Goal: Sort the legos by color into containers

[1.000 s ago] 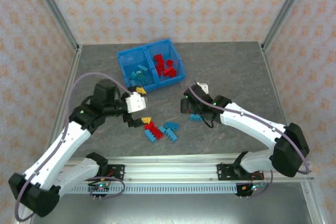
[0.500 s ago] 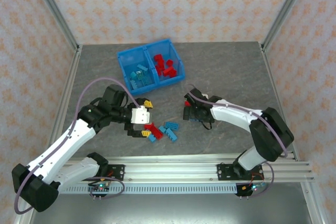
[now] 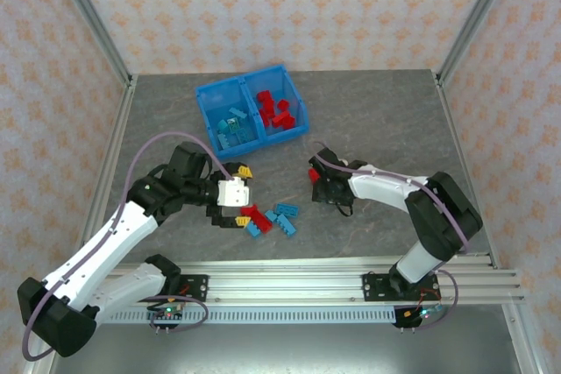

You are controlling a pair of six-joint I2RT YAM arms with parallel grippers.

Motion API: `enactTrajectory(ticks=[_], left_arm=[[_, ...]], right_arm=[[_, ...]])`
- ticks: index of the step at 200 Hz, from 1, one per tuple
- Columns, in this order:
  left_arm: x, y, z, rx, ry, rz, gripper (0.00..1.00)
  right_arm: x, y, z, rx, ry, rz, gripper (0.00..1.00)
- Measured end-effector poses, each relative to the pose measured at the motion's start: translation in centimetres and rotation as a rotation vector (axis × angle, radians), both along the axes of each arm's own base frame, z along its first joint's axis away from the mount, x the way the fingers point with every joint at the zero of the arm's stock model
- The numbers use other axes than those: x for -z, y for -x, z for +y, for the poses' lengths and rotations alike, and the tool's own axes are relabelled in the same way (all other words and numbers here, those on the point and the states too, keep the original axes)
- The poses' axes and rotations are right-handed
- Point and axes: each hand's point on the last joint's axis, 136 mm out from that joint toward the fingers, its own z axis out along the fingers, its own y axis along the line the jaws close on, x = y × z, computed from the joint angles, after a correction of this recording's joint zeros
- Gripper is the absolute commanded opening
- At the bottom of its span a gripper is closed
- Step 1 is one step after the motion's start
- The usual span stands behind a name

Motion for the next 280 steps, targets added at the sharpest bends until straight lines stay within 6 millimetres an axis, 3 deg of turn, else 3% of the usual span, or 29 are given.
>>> enactTrajectory(ticks=[25,66,93,112,126,143,170,195,218,255,268,280], left_arm=[[-0.9,-0.8,0.6,-0.061,0.009,-0.070,1.00],[-3.3,-3.5,2.7,-0.286,0.050,-0.214,1.00],[-6.1,-6.9,6.7,-0.626,0.110,-0.293,1.00],[-7.7,-9.2,11.0,-0.909,0.163,-0.329,1.00],[-8.2,-10.2,13.7,-1.067,0.198,-0.335,1.00],[-8.3,-10.8,15.5,-1.177,0.226,-0.321,1.00],[-8.0,-11.2,16.1,-1.237,0.243,-0.296,1.00],[-8.2,-11.1,16.5,-1.268,0.263,-0.298,1.00],[-8.9,-10.9,17.0,-1.289,0.283,-0.315,1.00],[-9.5,-10.8,17.3,-1.304,0.311,-0.329,1.00],[-9.5,-10.8,17.4,-1.306,0.312,-0.328,1.00],[-9.5,-10.8,17.5,-1.312,0.316,-0.329,1.00]], right_arm=[[-2.7,0.0,1.7,-0.063,-0.015,-0.072,0.47],[-12.8,-1.9,9.1,-0.196,-0.202,-0.297,0.47],[-17.4,-3.5,14.2,-0.243,-0.346,-0.375,0.47],[-18.6,-5.9,17.9,-0.237,-0.412,-0.389,0.46],[-18.8,-8.0,20.4,-0.225,-0.436,-0.396,0.46],[-18.5,-11.0,23.6,-0.200,-0.456,-0.406,0.46],[-17.0,-15.4,27.7,-0.153,-0.492,-0.407,0.46],[-15.3,-19.1,30.3,-0.114,-0.518,-0.418,0.46],[-14.2,-21.7,31.5,-0.082,-0.531,-0.439,0.45],[-12.3,-24.1,32.2,-0.046,-0.567,-0.454,0.46],[-11.9,-24.8,32.4,-0.038,-0.590,-0.463,0.50],[-11.7,-25.4,32.5,-0.029,-0.607,-0.473,0.61]])
